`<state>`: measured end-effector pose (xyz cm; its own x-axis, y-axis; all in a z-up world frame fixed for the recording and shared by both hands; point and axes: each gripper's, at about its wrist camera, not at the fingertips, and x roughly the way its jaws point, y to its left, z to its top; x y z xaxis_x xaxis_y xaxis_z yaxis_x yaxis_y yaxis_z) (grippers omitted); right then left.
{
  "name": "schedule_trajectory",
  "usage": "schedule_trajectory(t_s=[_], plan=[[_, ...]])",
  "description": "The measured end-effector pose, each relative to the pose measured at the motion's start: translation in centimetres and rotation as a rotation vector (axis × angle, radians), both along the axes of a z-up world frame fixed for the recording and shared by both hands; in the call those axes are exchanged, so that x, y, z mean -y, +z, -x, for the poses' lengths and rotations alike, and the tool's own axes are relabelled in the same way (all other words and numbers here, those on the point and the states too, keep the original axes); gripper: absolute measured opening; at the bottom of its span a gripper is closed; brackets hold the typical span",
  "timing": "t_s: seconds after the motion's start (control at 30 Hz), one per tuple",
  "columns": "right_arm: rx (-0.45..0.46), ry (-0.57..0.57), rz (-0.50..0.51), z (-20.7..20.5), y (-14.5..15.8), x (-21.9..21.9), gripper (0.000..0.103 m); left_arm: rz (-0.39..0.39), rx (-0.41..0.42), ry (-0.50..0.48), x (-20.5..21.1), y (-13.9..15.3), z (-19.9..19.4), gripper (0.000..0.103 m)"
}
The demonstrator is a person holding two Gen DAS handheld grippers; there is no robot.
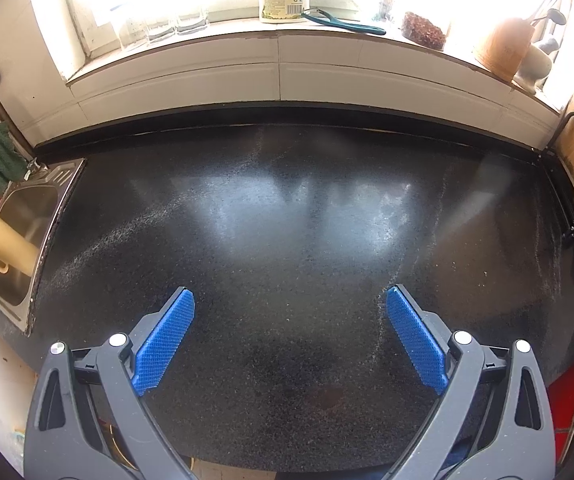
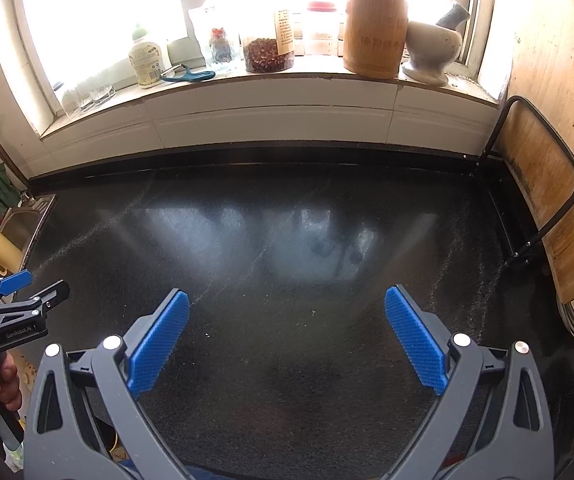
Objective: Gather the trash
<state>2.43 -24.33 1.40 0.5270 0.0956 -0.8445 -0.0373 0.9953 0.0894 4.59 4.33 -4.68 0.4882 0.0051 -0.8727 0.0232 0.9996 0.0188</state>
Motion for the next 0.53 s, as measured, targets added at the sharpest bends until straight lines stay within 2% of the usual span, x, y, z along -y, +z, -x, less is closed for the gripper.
schedule_trajectory(t_s=[0.17, 0.53], plan=[[-0.002, -0.001, -0.002, -0.2, -0.1, 0.0, 0.095, -0.027, 0.017, -0.004, 0.2, 0.0, -0.1, 0.094], [-0.025, -0.005, -0.01, -1.4, -1.5, 0.7, 0.095, -0.014, -0.004, -0.003, -0.2, -1.6, -1.5, 0.094]])
